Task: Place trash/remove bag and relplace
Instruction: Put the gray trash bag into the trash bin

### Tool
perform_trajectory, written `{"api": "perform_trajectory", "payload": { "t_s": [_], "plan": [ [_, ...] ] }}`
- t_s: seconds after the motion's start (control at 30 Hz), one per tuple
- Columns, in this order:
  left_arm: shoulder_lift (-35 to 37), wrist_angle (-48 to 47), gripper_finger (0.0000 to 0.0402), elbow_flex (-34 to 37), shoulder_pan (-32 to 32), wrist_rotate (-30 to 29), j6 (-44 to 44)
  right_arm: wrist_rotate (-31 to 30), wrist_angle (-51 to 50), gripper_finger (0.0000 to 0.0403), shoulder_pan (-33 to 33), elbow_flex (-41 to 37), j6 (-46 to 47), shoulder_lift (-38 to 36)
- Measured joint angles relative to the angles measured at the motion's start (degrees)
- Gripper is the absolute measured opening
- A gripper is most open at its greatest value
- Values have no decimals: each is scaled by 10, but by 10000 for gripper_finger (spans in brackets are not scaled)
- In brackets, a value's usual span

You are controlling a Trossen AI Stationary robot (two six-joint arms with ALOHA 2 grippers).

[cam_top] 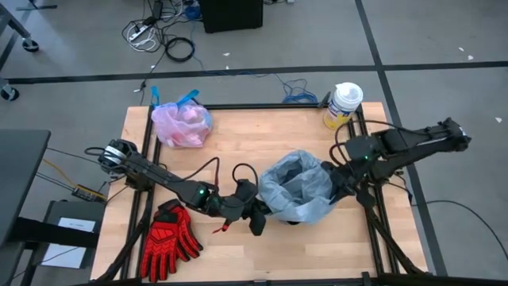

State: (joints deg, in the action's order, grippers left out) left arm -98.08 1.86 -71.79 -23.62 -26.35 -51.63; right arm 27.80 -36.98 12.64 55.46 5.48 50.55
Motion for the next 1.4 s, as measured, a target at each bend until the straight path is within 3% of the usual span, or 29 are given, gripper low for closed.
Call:
{"api": "perform_trajectory", "payload": {
  "t_s": [0.3, 0.47, 0.7, 0.83, 0.97, 1.1, 1.27, 1.4],
  "plan": [
    [-4, 0, 50, 0, 2, 30, 43, -99, -12, 0, 111, 0, -7, 18],
    [-16, 4, 45, 0, 4, 40, 74, -119, -50, 0, 149, 1, -23, 62],
    [-47, 0, 44, 0, 6, 91, 110, -222, -51, 0, 175, 1, -40, 78],
    [-69, 2, 44, 0, 6, 95, 107, -339, -63, 0, 174, 0, -85, 70],
    [-75, -3, 44, 0, 13, 68, 105, -392, -64, 0, 151, 0, -137, 73],
    [-75, -5, 44, 0, 28, -29, 73, -475, -62, 0, 132, -2, -172, 82],
    [-75, 7, 44, 0, 50, -42, 62, -587, -54, 0, 113, -2, -185, 82],
    [-75, 50, 44, 0, 48, -38, 62, -612, -44, 0, 113, -1, -174, 53]
  ]
}}
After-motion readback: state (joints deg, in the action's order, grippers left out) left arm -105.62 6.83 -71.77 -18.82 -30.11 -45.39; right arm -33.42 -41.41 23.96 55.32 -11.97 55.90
